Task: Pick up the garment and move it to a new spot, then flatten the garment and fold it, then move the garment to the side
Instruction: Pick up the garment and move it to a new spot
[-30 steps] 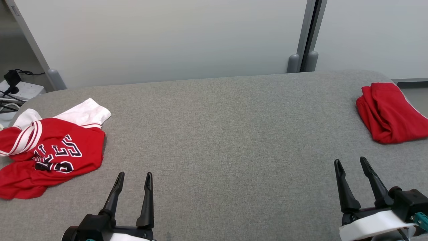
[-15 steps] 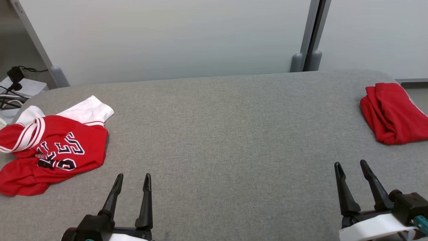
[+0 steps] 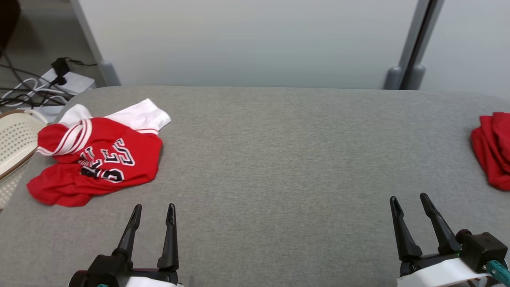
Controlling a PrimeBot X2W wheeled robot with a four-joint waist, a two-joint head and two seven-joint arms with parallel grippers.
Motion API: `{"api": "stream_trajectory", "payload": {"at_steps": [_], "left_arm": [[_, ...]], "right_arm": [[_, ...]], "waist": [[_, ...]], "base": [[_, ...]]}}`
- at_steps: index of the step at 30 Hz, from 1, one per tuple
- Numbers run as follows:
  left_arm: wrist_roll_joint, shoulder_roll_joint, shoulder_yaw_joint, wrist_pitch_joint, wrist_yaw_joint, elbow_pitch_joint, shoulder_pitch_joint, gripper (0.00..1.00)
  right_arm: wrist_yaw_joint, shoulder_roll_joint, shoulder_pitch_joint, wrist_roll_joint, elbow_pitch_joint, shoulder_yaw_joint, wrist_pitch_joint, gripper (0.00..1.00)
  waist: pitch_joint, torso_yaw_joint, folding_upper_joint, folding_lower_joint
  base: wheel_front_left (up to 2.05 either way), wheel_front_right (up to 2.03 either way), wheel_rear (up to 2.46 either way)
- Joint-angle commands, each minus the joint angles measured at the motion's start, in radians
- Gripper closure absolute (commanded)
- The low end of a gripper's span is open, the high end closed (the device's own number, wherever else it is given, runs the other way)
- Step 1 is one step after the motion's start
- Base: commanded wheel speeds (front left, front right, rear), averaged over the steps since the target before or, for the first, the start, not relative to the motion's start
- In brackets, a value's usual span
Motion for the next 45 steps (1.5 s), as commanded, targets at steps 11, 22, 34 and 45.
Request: {"api": "stream_trajectory", "payload": {"at_steps": [11,22,34,45], "left_arm": [[0.007,0.003,0.032,-0.006,0.030,-0.046,-0.030,0.00],[-0.003,0.003,0.012,-0.006,0.042,-0.039,-0.031,0.00],[-0.006,0.003,0.007,-0.006,0.057,-0.035,-0.030,0.00],[-0.122,0.003,0.022,-0.006,0.084,0.030,-0.180,0.00]], "right_arm": [[0.000,-0.013,-0.009,0.015,-0.051,0.038,-0.006,0.00],[0.000,-0.011,0.010,0.017,-0.048,0.034,-0.006,0.00],[0.000,-0.019,0.008,0.019,-0.047,0.041,-0.006,0.00],[0.000,-0.082,-0.056,0.031,-0.052,0.073,-0.006,0.00]], "waist": [[0.021,0.172,0.0000,0.0000],[0.011,0.270,0.0000,0.0000],[0.025,0.285,0.0000,0.0000],[0.160,0.259,0.0000,0.0000]], "base": [[0.00,0.00,0.00],[0.00,0.00,0.00],[0.00,0.00,0.00],[0.00,0.00,0.00]]}}
